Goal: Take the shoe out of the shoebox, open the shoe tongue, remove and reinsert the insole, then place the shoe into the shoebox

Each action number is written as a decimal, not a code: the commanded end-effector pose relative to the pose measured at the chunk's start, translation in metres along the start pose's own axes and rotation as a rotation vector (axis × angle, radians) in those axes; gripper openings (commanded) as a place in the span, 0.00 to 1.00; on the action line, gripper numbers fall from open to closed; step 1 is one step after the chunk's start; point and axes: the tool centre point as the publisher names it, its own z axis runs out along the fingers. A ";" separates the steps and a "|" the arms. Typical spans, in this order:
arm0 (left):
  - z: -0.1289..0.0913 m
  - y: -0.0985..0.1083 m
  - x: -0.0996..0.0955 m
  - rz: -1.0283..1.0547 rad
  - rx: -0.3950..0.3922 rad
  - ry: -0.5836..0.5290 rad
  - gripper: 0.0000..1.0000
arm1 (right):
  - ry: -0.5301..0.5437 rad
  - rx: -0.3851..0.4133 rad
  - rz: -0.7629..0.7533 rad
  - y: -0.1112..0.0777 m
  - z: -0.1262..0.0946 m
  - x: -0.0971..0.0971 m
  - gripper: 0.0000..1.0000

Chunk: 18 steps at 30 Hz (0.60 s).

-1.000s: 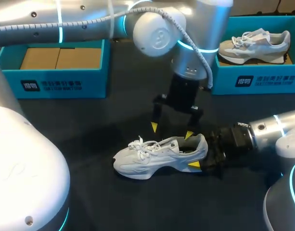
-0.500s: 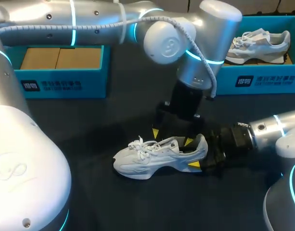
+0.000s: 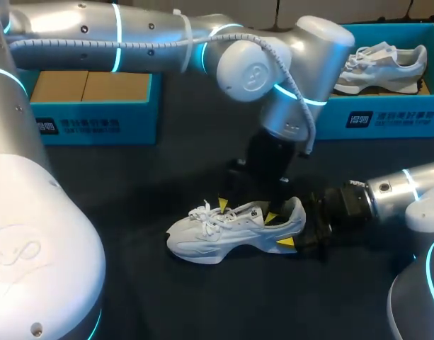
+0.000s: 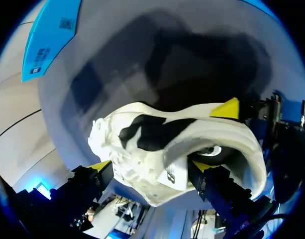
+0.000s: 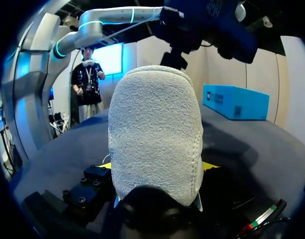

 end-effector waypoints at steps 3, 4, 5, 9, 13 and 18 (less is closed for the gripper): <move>0.002 0.002 -0.007 -0.001 -0.010 -0.021 1.00 | -0.002 0.004 0.000 0.001 0.000 0.000 0.00; 0.001 0.003 -0.008 -0.002 -0.008 -0.021 1.00 | -0.002 0.004 0.000 0.001 0.000 0.000 0.00; 0.001 0.004 -0.009 -0.002 -0.008 -0.020 1.00 | -0.002 0.004 0.000 0.001 0.000 0.000 0.00; -0.004 0.007 -0.014 -0.006 0.006 -0.011 0.99 | -0.002 0.004 0.000 0.001 0.000 0.000 0.00; -0.009 0.010 -0.019 -0.002 0.012 0.009 0.91 | -0.002 0.004 0.000 0.001 0.000 0.000 0.00; -0.010 0.013 -0.022 -0.005 0.032 0.022 0.78 | -0.002 0.004 0.000 0.001 0.000 0.000 0.00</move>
